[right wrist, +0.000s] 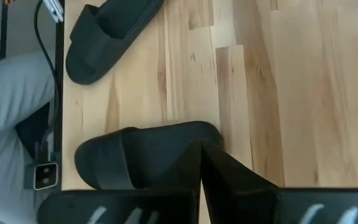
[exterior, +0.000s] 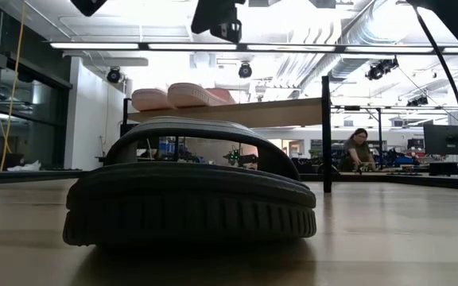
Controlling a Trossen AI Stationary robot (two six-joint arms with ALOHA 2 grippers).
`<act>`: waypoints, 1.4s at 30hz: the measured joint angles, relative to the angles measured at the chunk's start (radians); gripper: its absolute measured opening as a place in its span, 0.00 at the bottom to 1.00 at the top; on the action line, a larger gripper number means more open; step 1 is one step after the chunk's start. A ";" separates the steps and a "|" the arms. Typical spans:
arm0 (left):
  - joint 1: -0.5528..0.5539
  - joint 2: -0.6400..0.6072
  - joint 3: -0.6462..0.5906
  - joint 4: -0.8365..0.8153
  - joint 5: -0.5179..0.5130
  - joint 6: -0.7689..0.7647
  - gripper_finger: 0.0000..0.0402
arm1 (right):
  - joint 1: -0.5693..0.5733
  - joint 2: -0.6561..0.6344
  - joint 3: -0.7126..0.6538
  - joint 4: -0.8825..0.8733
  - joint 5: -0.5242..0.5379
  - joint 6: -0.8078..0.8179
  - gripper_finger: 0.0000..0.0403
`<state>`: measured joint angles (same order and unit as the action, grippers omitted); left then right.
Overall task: Pick and place slides into the shelf
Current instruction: Put the right black slide on the shelf
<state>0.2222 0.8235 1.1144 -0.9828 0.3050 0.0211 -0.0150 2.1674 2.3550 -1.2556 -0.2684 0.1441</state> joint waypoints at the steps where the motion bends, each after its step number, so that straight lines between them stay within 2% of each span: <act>1: 0.000 0.000 -0.006 0.000 0.007 0.000 0.52 | 0.002 0.000 0.000 0.000 0.000 0.015 0.00; 9: 0.000 0.000 -0.097 0.022 0.067 -0.003 0.52 | 0.055 0.000 0.000 0.000 -0.002 0.039 0.00; 14: 0.000 -0.001 -0.182 0.106 0.182 -0.011 0.52 | 0.115 0.000 0.000 0.014 0.003 0.040 0.00; 18: 0.000 -0.001 -0.238 0.206 0.280 -0.027 0.52 | 0.170 0.001 -0.010 0.037 0.065 0.041 0.00; 24: 0.000 -0.001 -0.291 0.297 0.402 -0.056 0.52 | 0.206 0.006 -0.099 0.133 0.078 0.172 0.00; 34: -0.054 -0.001 -0.366 0.293 0.419 -0.131 0.52 | 0.206 0.006 -0.282 0.230 -0.120 0.170 0.00; 39: -0.118 -0.001 -0.390 0.292 0.367 -0.154 0.52 | 0.196 0.007 -0.346 0.276 -0.265 0.155 0.00; 42: -0.151 -0.001 -0.390 0.301 0.327 -0.170 0.52 | 0.193 0.007 -0.352 0.271 -0.314 0.112 0.00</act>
<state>0.0707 0.8223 0.7242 -0.6820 0.6318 -0.1491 0.1780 2.1742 2.0033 -0.9849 -0.5825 0.2558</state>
